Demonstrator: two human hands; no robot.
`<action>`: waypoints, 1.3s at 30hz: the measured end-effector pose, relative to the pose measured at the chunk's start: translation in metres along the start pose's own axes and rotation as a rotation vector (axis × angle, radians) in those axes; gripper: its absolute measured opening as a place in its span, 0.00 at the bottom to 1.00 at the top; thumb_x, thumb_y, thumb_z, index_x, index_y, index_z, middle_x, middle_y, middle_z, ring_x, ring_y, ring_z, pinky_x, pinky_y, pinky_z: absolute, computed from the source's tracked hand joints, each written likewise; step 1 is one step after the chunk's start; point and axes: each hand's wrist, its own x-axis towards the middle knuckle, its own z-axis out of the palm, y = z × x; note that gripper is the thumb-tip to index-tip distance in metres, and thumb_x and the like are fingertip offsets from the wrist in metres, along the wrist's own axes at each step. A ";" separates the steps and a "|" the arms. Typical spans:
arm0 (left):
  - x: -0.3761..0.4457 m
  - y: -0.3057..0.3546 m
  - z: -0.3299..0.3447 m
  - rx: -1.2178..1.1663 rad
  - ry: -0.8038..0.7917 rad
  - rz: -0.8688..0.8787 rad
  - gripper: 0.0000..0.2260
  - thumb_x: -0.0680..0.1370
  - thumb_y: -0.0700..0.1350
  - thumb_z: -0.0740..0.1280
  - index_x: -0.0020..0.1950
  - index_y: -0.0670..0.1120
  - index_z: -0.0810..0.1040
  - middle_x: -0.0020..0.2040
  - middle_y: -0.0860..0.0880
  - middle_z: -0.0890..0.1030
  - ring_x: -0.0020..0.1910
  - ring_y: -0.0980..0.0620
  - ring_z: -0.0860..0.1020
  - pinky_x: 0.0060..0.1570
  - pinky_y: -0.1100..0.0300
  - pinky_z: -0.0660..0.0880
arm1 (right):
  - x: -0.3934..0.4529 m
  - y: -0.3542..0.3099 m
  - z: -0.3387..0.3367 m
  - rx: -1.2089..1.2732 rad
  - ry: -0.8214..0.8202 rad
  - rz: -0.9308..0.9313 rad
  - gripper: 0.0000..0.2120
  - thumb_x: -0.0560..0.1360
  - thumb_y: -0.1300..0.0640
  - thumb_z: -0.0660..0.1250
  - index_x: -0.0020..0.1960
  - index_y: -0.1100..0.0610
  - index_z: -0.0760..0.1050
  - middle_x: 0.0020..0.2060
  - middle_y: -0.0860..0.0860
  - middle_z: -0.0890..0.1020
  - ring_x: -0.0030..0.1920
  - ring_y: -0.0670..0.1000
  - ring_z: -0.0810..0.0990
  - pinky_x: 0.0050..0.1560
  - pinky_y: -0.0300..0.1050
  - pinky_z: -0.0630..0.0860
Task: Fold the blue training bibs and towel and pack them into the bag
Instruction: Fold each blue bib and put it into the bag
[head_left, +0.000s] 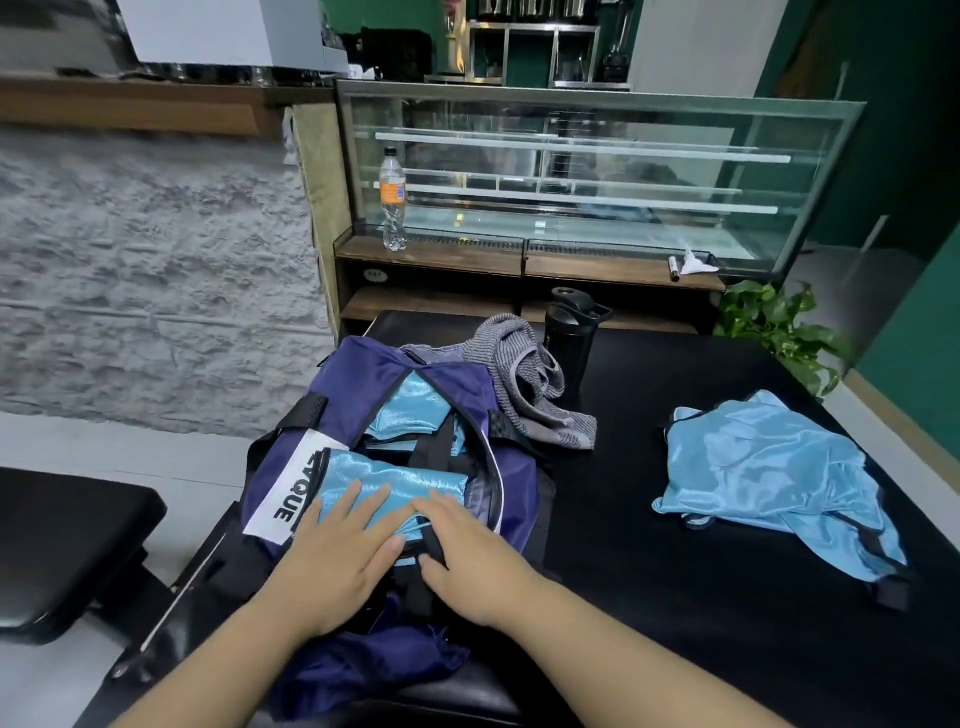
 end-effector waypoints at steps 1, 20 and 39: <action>0.000 0.001 0.004 0.018 -0.012 -0.047 0.24 0.81 0.61 0.38 0.72 0.59 0.63 0.67 0.49 0.75 0.67 0.40 0.73 0.56 0.39 0.73 | 0.000 0.002 0.002 -0.028 -0.037 0.020 0.28 0.80 0.53 0.59 0.77 0.49 0.52 0.77 0.48 0.53 0.77 0.47 0.49 0.75 0.49 0.55; 0.010 0.071 -0.024 -0.317 0.354 -0.072 0.19 0.82 0.54 0.53 0.71 0.51 0.68 0.75 0.51 0.64 0.76 0.53 0.55 0.73 0.51 0.39 | -0.076 0.024 -0.003 0.020 0.054 -0.027 0.24 0.80 0.52 0.59 0.75 0.44 0.59 0.77 0.45 0.56 0.75 0.46 0.57 0.72 0.38 0.55; 0.045 0.206 0.077 -0.660 0.258 0.055 0.23 0.81 0.47 0.60 0.76 0.51 0.61 0.75 0.57 0.63 0.73 0.60 0.61 0.70 0.66 0.56 | -0.174 0.215 -0.055 0.028 0.752 0.728 0.26 0.78 0.57 0.63 0.74 0.56 0.61 0.75 0.48 0.60 0.75 0.47 0.59 0.72 0.45 0.58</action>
